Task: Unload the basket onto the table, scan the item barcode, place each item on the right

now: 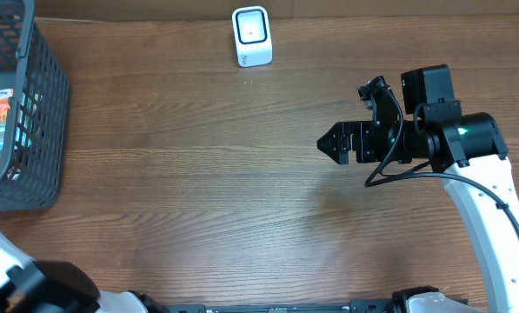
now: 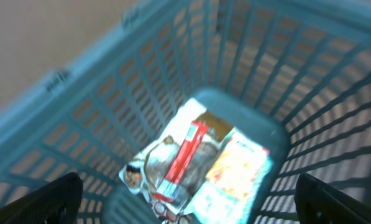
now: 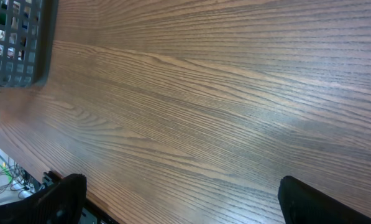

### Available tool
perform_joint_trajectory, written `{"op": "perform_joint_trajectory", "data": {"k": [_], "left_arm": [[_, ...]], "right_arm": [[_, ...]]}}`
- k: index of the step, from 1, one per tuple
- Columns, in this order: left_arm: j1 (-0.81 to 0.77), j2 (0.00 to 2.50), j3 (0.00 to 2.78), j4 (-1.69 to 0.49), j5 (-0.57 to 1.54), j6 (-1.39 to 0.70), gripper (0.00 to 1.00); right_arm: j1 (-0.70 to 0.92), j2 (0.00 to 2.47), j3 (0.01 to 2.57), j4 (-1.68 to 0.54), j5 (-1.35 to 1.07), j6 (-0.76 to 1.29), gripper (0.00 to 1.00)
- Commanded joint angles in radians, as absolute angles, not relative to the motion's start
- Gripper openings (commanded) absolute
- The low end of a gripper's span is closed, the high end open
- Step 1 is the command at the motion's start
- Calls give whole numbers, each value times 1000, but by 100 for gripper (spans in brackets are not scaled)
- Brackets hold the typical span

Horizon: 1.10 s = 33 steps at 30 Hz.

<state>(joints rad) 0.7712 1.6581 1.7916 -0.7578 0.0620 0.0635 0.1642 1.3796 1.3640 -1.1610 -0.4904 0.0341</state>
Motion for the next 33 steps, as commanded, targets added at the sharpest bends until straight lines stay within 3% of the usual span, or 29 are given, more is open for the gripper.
{"op": "perform_joint_trajectory", "data": {"k": [1,5,16,33], "left_arm": [[826,1745,1804,-763,230,145,100],[830,1825,1804,-772,316,229,100],[752,1989,1804,-812,303,361,100],[724,2137,1803,-822,205,359,100]], "right_arm": [[162,1381,1385,-1158,-487,38,100],[162,1381,1385,-1158,-487,38,100],[162,1381,1385,-1158,-487,38,100],[162,1381,1385,-1158,-487,38,100]]}}
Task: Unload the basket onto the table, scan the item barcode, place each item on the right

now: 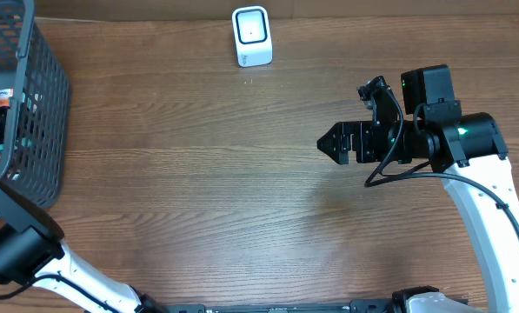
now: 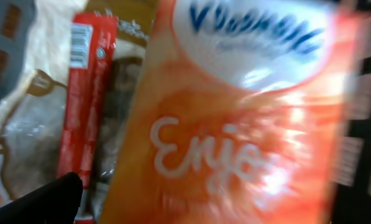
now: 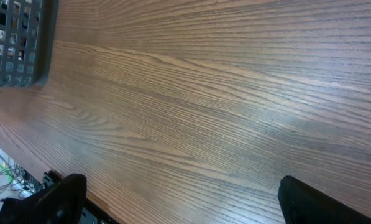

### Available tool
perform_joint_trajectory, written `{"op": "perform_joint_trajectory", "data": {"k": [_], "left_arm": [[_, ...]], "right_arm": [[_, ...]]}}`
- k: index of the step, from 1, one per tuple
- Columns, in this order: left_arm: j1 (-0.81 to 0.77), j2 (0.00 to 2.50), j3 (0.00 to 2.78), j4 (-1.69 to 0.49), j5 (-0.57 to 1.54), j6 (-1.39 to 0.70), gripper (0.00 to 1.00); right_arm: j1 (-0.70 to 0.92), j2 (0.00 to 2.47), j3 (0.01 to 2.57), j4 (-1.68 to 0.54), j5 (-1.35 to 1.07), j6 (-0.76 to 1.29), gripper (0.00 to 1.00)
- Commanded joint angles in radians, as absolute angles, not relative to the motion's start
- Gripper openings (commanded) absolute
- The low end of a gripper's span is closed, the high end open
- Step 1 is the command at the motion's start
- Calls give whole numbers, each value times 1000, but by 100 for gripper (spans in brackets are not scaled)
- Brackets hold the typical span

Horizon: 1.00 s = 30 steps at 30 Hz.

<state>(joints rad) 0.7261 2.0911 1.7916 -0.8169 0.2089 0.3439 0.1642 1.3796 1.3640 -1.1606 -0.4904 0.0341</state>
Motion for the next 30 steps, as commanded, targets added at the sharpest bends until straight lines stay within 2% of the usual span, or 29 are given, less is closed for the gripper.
{"op": "perform_joint_trajectory", "data": {"k": [1,4,8,11,21,30], "left_arm": [[723,2141,1803,-823,207,359,100],[718,2154,1803,-822,207,360,92],[717,2151,1803,-814,206,360,66],[717,2146,1804,-811,205,360,51],[717,2063,1818,-800,207,336,48],[717,1849,1818,-735,203,287,49]], "right_arm": [[162,1381,1385,-1158,-487,38,100],[162,1381,1385,-1158,-487,38,100],[162,1381,1385,-1158,-487,38,100],[162,1381,1385,-1158,-487,38,100],[162,1381,1385,-1158,-487,38,100],[162,1381,1385,-1158,-487,38,100]]}}
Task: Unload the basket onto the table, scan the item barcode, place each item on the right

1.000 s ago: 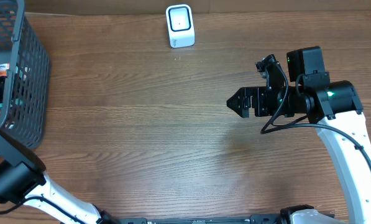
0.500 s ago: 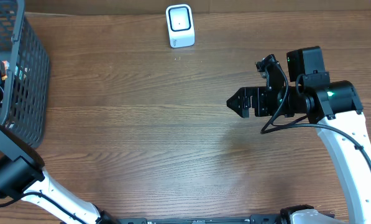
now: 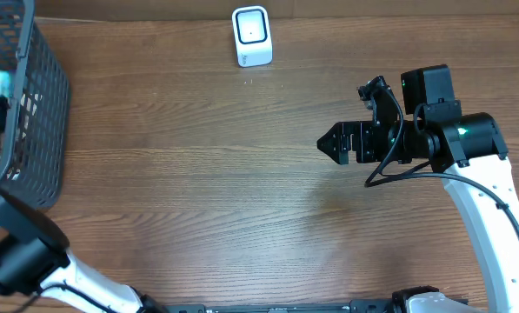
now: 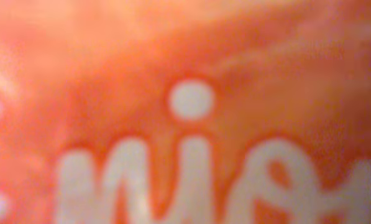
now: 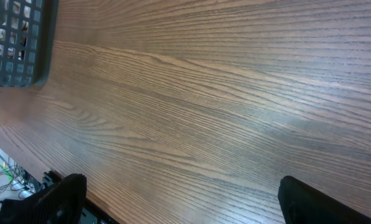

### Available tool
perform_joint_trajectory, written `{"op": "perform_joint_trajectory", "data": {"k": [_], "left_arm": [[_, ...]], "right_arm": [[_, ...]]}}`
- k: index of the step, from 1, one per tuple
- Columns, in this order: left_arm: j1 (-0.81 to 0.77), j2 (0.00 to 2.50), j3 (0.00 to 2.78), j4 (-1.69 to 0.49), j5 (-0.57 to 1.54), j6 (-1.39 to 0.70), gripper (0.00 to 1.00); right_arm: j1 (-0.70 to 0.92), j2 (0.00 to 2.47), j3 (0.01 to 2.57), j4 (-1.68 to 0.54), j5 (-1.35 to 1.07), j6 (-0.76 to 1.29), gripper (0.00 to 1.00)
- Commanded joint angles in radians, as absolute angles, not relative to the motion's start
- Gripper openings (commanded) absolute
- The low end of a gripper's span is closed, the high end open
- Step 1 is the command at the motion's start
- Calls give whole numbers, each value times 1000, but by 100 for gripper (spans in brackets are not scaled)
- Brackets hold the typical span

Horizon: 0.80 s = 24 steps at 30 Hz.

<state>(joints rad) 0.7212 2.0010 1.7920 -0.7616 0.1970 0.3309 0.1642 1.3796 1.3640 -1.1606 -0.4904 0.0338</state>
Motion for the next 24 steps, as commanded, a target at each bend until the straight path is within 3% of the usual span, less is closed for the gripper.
{"op": "perform_joint_trajectory", "data": {"k": [1,13,24], "left_arm": [[717,1827,1818,-728,203,268,49],[691,1554,1818,-714,241,-10,48],[476,1444,1818,-923,259,-49,47]], "right_arm": [[162,1381,1385,-1158,-487,38,100],[162,1381,1385,-1158,-487,38,100],[162,1381,1385,-1158,-487,38,100]]}}
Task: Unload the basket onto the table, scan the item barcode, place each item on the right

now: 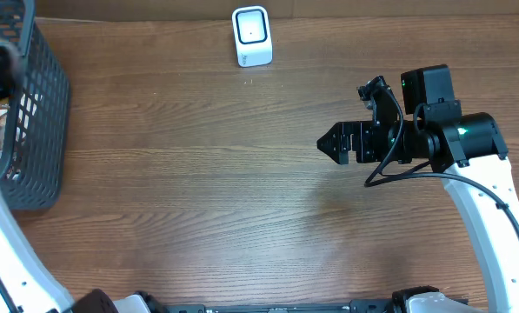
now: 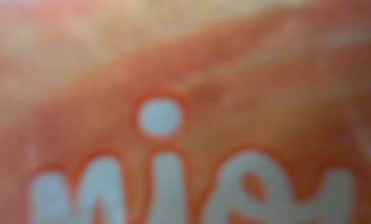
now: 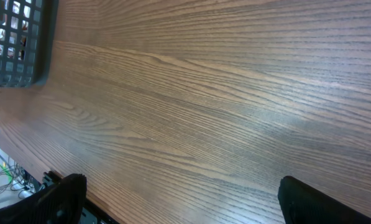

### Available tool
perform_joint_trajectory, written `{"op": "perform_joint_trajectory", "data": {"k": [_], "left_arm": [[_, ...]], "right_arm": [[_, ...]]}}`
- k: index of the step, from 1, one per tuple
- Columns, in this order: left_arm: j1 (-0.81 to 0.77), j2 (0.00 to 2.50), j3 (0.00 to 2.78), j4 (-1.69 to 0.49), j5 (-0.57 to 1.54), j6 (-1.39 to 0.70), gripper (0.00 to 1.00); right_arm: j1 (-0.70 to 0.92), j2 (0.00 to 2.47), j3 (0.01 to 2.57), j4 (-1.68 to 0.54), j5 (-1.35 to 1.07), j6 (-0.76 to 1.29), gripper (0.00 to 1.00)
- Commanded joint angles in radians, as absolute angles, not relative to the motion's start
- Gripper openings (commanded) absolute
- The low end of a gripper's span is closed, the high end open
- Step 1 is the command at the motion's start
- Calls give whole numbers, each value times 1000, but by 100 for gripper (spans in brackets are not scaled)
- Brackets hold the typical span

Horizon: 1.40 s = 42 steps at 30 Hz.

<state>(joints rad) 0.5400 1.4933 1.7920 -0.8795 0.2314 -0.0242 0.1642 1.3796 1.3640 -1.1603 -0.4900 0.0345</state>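
An orange packet (image 2: 191, 74) with white lettering fills the whole left wrist view, blurred and pressed close to the camera, hiding the fingers. In the overhead view my left gripper is a dark blur above the grey basket (image 1: 42, 104) at the far left. The packet keeps its place against the camera, so the gripper is shut on it. The white barcode scanner (image 1: 251, 36) stands at the table's back edge. My right gripper (image 1: 332, 143) hovers open over the right half of the table, nothing between its fingers (image 3: 64, 194).
A red and white packet still lies in the basket. A corner of the basket (image 3: 16, 37) shows at the top left of the right wrist view. Bare wooden table (image 1: 198, 174) stretches between basket, scanner and right arm.
My left gripper has moved up and toward the back of the basket, with the orange packet still filling its camera. The right arm has not moved.
My left gripper was open above the basket, looking down on several packets. Then it was close over the orange packet. Then the packet filled its view, and now the gripper sits higher with the packet still against it. The right arm stayed still throughout.
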Motion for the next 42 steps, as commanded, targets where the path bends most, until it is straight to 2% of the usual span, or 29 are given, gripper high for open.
{"op": "perform_joint_trajectory", "data": {"k": [1,15,27,33,42], "left_arm": [[458,1444,1818,-944,259,-49,47],[83,1448,1815,-1108,258,23,45],[-136,1488,1814,-1200,259,22,45],[-265,1548,1813,-1230,252,17,45],[-442,1686,1808,-1200,252,-33,44]], "right_arm": [[162,1381,1385,-1158,-487,38,100],[162,1381,1385,-1158,-487,38,100],[138,1381,1385,-1128,-442,65,100],[-70,1381,1385,-1104,-419,170,100],[-425,1394,1385,-1133,-419,172,100]]}}
